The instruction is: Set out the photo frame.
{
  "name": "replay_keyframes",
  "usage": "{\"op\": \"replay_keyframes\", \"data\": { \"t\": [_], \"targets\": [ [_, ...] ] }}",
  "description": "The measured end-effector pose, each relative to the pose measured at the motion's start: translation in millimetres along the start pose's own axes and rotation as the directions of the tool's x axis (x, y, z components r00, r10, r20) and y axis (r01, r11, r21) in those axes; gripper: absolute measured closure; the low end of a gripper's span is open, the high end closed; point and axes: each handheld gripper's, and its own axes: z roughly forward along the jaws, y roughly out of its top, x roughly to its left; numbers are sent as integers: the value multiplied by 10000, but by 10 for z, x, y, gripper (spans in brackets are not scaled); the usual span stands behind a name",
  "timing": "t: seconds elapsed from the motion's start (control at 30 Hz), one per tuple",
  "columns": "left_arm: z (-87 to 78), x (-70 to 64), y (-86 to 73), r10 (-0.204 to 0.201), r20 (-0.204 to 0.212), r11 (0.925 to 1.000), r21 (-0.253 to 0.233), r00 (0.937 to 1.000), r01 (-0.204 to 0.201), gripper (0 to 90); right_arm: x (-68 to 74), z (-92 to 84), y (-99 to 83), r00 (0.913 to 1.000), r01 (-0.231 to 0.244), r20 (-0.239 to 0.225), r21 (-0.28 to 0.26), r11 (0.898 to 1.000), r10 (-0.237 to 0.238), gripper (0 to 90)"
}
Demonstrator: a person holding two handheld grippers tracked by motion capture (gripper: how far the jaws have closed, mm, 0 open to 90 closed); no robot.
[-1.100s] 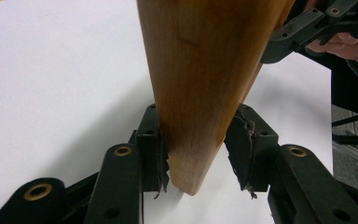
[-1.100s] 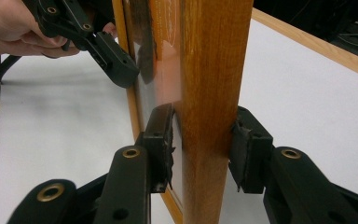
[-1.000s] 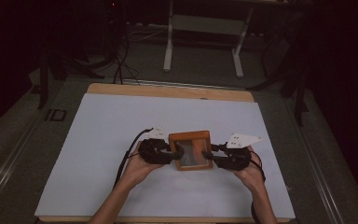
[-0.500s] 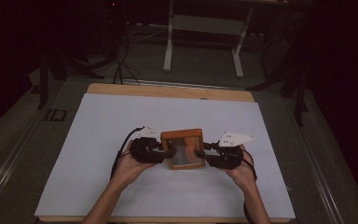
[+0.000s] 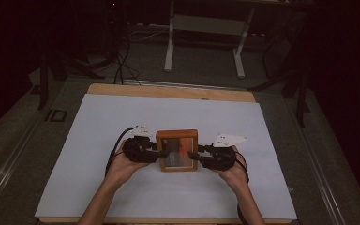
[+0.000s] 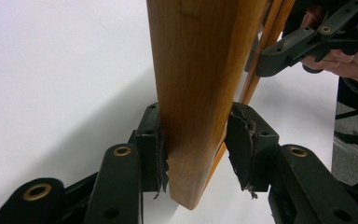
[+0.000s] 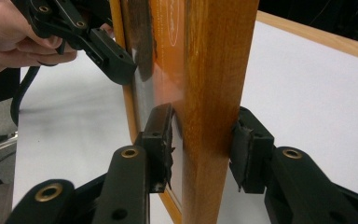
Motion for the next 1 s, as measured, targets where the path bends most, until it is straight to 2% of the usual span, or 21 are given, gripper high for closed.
{"op": "replay_keyframes", "data": {
  "t": [0.27,0.5,1.0],
  "targets": [
    [-5,27,-34,-69,-59,10000,18,10000,69,593,-6,64,-52,9996,-275,-91,37,9996,275,624],
    [-22,55,-65,-96,-104,9999,48,9999,96,593,-4,113,-71,9993,-330,-159,65,9994,331,625],
    [44,135,-134,-167,-207,9998,106,9996,169,587,-52,225,-165,9979,-610,-207,309,9977,616,627]
  ]
}}
